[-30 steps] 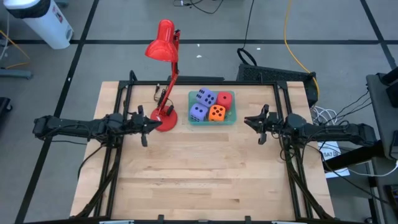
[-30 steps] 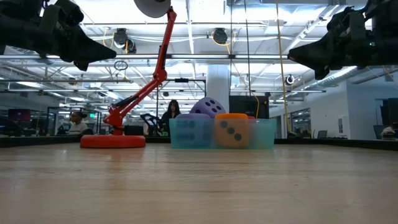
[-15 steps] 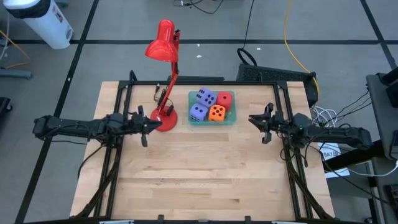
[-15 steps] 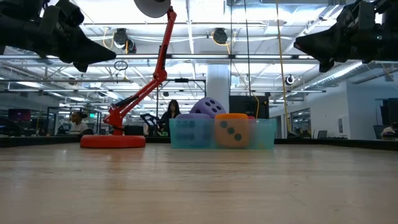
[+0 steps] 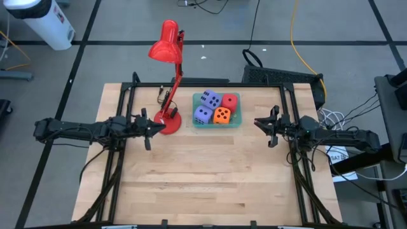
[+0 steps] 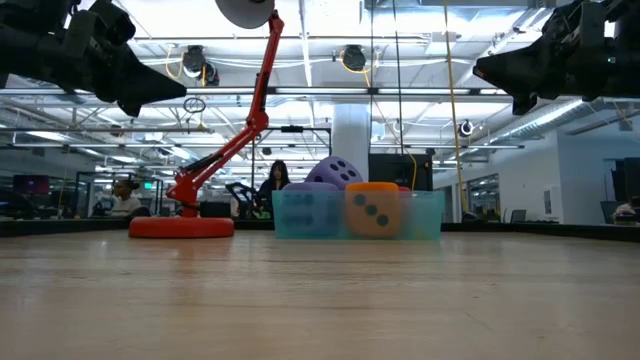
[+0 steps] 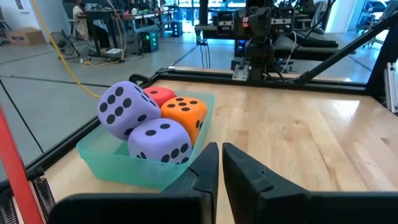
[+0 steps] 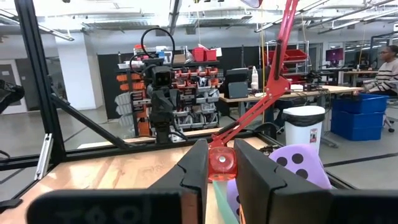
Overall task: Pick & Place Dice
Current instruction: Put the red small die into the green bin
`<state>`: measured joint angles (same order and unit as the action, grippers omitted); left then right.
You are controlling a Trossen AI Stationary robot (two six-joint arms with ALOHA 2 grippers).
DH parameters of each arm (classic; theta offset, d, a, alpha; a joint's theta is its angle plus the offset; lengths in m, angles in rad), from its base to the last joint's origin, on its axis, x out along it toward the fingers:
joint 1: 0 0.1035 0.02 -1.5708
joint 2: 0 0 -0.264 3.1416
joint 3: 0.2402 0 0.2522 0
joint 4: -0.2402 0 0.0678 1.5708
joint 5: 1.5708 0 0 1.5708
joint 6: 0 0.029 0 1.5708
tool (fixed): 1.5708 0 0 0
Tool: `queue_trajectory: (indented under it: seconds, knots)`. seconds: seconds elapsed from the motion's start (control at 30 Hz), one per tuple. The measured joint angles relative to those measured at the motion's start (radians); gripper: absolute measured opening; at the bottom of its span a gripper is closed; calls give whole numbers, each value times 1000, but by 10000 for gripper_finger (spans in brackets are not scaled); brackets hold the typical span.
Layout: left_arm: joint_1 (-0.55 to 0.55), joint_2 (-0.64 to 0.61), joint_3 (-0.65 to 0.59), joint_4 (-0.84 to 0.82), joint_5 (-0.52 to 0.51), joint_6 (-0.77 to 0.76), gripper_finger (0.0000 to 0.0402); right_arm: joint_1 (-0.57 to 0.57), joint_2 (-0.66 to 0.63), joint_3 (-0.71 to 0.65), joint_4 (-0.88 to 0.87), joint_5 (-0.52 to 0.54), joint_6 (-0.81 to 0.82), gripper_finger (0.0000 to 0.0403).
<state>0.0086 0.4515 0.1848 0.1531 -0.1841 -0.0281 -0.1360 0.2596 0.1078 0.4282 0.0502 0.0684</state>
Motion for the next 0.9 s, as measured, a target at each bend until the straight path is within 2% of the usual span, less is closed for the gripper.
queue_trajectory:
  seconds: [0.37,0.5,0.7,0.8,0.9]
  knots:
    - [0,0,0,14,0,-19,35,0,1,0,1,1,-1,51]
    - [0,0,0,26,-1,-28,35,8,63,14,38,34,26,51]
    - [0,0,0,44,-1,-30,35,53,304,185,21,148,-29,48]
    - [0,0,0,69,-1,-30,35,41,416,330,-124,232,-30,47]
    - [0,0,0,89,-1,-29,35,9,530,504,-333,264,1,47]
